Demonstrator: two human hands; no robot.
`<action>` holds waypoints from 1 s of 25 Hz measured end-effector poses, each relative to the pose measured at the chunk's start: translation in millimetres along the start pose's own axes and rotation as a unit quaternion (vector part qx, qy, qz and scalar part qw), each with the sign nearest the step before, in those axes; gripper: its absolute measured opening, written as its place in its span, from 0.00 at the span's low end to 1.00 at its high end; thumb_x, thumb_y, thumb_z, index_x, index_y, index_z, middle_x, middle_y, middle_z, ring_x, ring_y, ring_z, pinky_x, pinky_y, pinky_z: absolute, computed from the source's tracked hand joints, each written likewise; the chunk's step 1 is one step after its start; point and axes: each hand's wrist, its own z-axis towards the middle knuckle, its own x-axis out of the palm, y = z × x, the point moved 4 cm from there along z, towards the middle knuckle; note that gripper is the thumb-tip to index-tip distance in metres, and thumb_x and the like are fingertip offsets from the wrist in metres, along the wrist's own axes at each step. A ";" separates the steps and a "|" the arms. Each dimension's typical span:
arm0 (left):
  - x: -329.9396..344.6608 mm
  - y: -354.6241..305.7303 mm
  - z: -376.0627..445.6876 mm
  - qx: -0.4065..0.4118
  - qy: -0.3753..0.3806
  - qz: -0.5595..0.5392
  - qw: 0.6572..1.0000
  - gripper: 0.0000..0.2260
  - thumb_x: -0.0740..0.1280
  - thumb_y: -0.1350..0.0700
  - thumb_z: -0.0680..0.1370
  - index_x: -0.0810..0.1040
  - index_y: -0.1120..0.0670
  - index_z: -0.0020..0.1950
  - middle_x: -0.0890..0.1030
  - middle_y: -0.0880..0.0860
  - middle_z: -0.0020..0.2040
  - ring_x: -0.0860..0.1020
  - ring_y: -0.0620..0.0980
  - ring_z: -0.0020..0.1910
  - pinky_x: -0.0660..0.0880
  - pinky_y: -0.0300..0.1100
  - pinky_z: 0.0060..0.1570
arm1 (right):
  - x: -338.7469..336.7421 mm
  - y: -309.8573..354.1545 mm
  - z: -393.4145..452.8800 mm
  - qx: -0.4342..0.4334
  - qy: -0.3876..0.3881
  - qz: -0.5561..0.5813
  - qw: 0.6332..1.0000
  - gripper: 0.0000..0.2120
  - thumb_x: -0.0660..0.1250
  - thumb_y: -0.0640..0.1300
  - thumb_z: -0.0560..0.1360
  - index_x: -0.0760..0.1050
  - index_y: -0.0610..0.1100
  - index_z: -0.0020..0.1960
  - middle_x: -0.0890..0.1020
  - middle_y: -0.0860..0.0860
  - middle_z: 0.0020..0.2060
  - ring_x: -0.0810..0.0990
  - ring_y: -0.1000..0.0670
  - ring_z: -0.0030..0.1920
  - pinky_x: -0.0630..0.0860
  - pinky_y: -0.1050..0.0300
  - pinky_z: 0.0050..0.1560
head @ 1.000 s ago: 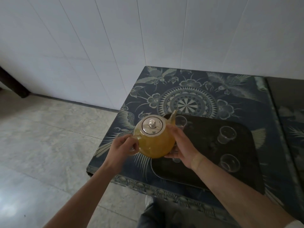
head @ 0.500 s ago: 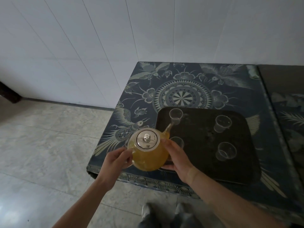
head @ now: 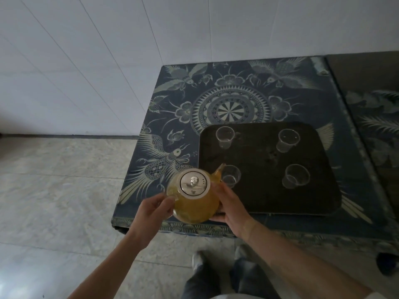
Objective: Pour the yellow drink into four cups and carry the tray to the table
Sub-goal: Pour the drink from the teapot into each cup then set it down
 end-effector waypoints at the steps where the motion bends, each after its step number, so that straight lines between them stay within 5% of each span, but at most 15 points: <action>1: 0.0 0.2 1.6 -0.004 0.002 0.005 1.000 0.16 0.66 0.45 0.71 0.73 0.55 0.33 0.68 0.52 0.29 0.66 0.46 0.30 0.66 0.37 0.32 | -0.7 -2.6 1.1 0.006 -0.003 0.007 1.000 0.29 0.67 0.66 0.71 0.71 0.56 0.68 0.78 0.49 0.63 0.79 0.41 0.61 0.80 0.38 0.55; 12: 1.0 -4.6 9.3 -0.051 0.013 0.029 0.998 0.16 0.67 0.43 0.68 0.71 0.53 0.29 0.66 0.52 0.29 0.64 0.48 0.30 0.63 0.42 0.34 | -5.5 -18.3 10.4 0.036 0.001 0.024 0.999 0.36 0.69 0.67 0.67 0.68 0.53 0.70 0.77 0.46 0.64 0.79 0.39 0.62 0.78 0.33 0.61; 20: 4.7 -7.9 13.7 -0.076 0.007 0.053 0.996 0.20 0.65 0.58 0.80 0.71 0.50 0.27 0.67 0.50 0.28 0.64 0.46 0.29 0.63 0.42 0.34 | -7.0 -19.1 13.1 0.055 0.015 0.034 0.998 0.34 0.68 0.66 0.70 0.67 0.52 0.72 0.77 0.45 0.65 0.79 0.38 0.63 0.78 0.34 0.61; 25: 6.2 -11.9 15.8 -0.080 0.003 0.067 0.995 0.21 0.64 0.58 0.80 0.70 0.50 0.26 0.67 0.50 0.28 0.64 0.46 0.30 0.62 0.42 0.35 | -7.9 -20.2 14.3 0.068 0.018 0.039 0.997 0.28 0.66 0.64 0.76 0.68 0.52 0.70 0.77 0.45 0.64 0.79 0.37 0.62 0.76 0.32 0.62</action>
